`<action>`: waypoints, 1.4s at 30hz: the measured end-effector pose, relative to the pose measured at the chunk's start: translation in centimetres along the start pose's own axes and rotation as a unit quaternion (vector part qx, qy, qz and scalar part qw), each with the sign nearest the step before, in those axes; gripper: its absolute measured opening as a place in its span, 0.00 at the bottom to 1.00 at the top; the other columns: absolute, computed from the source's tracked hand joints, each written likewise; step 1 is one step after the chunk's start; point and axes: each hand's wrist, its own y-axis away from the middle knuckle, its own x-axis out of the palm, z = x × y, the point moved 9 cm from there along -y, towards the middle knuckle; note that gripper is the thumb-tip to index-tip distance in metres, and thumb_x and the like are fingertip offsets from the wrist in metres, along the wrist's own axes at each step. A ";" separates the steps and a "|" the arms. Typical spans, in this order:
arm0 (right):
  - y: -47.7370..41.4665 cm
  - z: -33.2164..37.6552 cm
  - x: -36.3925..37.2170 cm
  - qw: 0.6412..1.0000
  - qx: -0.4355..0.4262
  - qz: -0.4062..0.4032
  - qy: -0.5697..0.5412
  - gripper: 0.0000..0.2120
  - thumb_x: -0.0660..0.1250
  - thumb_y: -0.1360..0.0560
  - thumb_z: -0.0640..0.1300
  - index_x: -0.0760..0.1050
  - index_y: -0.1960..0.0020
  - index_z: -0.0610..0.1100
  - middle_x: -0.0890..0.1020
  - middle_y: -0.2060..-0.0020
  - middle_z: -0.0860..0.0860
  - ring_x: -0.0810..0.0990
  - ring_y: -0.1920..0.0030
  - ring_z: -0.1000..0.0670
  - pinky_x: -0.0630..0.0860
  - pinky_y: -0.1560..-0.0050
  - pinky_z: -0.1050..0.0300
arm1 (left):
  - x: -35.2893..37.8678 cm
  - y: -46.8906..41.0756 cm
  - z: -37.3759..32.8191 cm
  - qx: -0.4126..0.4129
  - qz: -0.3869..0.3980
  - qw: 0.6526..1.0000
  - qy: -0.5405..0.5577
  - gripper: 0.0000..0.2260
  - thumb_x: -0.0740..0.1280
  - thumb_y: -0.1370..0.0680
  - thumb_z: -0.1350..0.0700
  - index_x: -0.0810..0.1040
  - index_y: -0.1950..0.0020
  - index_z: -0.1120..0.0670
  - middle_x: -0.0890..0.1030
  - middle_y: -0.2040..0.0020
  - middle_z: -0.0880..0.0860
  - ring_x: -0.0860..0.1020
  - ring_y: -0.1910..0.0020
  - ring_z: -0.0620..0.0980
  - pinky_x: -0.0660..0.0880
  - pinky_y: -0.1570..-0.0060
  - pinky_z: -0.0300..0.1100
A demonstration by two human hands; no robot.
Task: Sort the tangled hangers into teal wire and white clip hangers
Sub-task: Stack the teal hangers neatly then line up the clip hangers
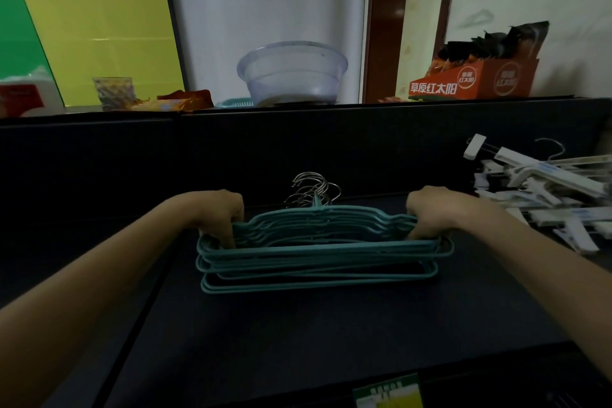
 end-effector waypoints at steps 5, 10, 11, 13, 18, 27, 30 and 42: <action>1.9 -1.8 1.0 0.971 -0.051 0.008 -0.232 0.20 0.64 0.28 0.62 0.77 0.44 0.50 0.80 0.51 0.56 0.79 0.51 0.55 0.75 0.52 0.61 | 1.0 1.6 2.2 -0.016 0.003 0.967 0.255 0.11 0.72 0.30 0.50 0.81 0.50 0.52 0.84 0.55 0.49 0.82 0.56 0.45 0.79 0.54 0.40; 2.0 -2.7 5.5 0.664 -0.003 -0.043 -0.746 0.29 0.49 0.22 0.61 0.74 0.38 0.41 0.81 0.45 0.43 0.78 0.44 0.44 0.73 0.46 0.50 | 4.3 3.6 2.0 -0.016 -0.069 0.739 0.670 0.11 0.65 0.26 0.53 0.79 0.48 0.58 0.82 0.52 0.56 0.82 0.60 0.50 0.79 0.61 0.39; 1.9 -2.5 6.3 0.620 0.004 -0.053 -0.783 0.29 0.48 0.21 0.61 0.75 0.39 0.41 0.82 0.47 0.42 0.79 0.46 0.44 0.75 0.50 0.50 | 5.0 3.7 1.9 -0.018 -0.083 0.671 0.737 0.13 0.61 0.24 0.52 0.79 0.49 0.60 0.81 0.53 0.58 0.81 0.62 0.51 0.78 0.62 0.41; 1.9 -2.2 6.8 0.572 0.015 -0.076 -0.817 0.29 0.47 0.20 0.60 0.76 0.41 0.41 0.82 0.48 0.42 0.80 0.48 0.44 0.75 0.53 0.50 | 5.8 3.8 1.8 -0.024 -0.104 0.566 0.818 0.21 0.54 0.24 0.48 0.79 0.50 0.62 0.82 0.56 0.60 0.78 0.62 0.56 0.74 0.60 0.45; 2.4 -1.6 6.3 0.555 0.027 -0.126 -0.822 0.29 0.45 0.20 0.60 0.76 0.41 0.43 0.82 0.49 0.44 0.80 0.48 0.44 0.75 0.45 0.46 | 6.1 3.9 1.7 -0.060 -0.151 0.545 0.822 0.27 0.53 0.22 0.42 0.82 0.56 0.61 0.84 0.62 0.59 0.80 0.66 0.55 0.74 0.62 0.47; 2.3 -0.8 5.9 0.656 -0.010 -0.093 -0.749 0.21 0.54 0.22 0.59 0.75 0.40 0.49 0.80 0.45 0.49 0.78 0.43 0.47 0.71 0.36 0.47 | 5.9 3.5 1.9 -0.072 -0.146 0.622 0.766 0.16 0.59 0.24 0.50 0.82 0.57 0.58 0.83 0.65 0.56 0.79 0.66 0.53 0.73 0.64 0.45; 2.6 -0.8 5.3 0.760 -0.023 -0.039 -0.648 0.13 0.63 0.25 0.50 0.79 0.44 0.46 0.83 0.49 0.48 0.80 0.46 0.47 0.71 0.36 0.47 | 5.2 3.2 2.0 -0.046 -0.094 0.700 0.706 0.12 0.63 0.29 0.53 0.83 0.55 0.57 0.82 0.61 0.56 0.78 0.65 0.52 0.73 0.62 0.44; 0.6 1.0 0.1 1.000 -0.008 -0.004 0.019 0.14 0.69 0.27 0.51 0.73 0.49 0.43 0.75 0.55 0.48 0.77 0.53 0.47 0.76 0.54 0.56 | 1.2 1.4 1.3 -0.071 -0.031 0.991 0.111 0.09 0.71 0.29 0.56 0.78 0.51 0.56 0.78 0.56 0.50 0.78 0.55 0.48 0.77 0.55 0.40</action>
